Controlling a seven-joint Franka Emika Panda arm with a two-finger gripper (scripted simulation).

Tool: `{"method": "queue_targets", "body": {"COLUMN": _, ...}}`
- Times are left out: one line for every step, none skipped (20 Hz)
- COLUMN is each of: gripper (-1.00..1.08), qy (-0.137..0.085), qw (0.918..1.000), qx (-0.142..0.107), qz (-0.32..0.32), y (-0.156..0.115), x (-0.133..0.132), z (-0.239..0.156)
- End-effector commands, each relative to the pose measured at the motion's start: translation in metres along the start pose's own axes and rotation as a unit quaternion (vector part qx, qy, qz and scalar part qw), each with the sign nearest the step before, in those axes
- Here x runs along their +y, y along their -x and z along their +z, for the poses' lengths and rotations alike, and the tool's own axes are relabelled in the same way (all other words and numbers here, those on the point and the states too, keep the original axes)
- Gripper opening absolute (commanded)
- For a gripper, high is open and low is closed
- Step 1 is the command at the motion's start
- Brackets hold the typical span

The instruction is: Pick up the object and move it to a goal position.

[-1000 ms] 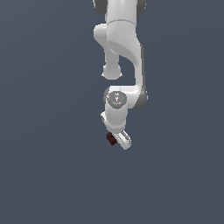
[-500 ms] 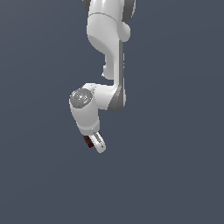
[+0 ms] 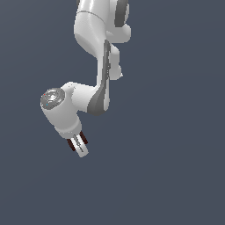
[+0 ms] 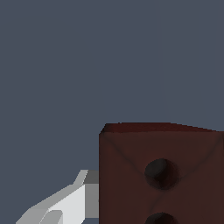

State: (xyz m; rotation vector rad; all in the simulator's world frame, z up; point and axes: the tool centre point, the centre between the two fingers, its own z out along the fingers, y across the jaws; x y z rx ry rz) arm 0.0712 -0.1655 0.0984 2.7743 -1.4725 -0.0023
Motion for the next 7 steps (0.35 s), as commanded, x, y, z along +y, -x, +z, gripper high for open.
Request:
{"method": "queue_targets", "body": {"gripper": -1.00, "qy": -0.001, "qw": 1.0000, "qx": 0.000, "qz": -0.001, "y": -0.0083, "x": 0.0013, "z": -0.0036}}
{"method": "queue_targets", "body": {"gripper": -1.00, "qy": -0.001, "qw": 1.0000, "qx": 0.000, "qz": -0.001, "y": -0.0104, "x": 0.0017, "z": -0.0042}}
{"method": "queue_targets", "body": {"gripper": -1.00, "qy": -0.001, "qw": 1.0000, "qx": 0.000, "qz": -0.001, "y": -0.0120, "x": 0.0020, "z": -0.0046}}
{"method": "queue_targets", "body": {"gripper": -1.00, "qy": -0.001, "qw": 1.0000, "qx": 0.000, "qz": -0.001, "y": -0.0131, "x": 0.0022, "z": -0.0049}}
{"method": "queue_targets", "body": {"gripper": -1.00, "qy": -0.001, "qw": 1.0000, "qx": 0.000, "qz": -0.001, "y": -0.0137, "x": 0.0021, "z": -0.0050}}
{"method": "queue_targets", "body": {"gripper": -1.00, "qy": -0.001, "qw": 1.0000, "qx": 0.000, "qz": -0.001, "y": -0.0140, "x": 0.0020, "z": -0.0051}}
{"method": "queue_targets", "body": {"gripper": -1.00, "qy": -0.001, "qw": 1.0000, "qx": 0.000, "qz": -0.001, "y": -0.0141, "x": 0.0020, "z": -0.0051}}
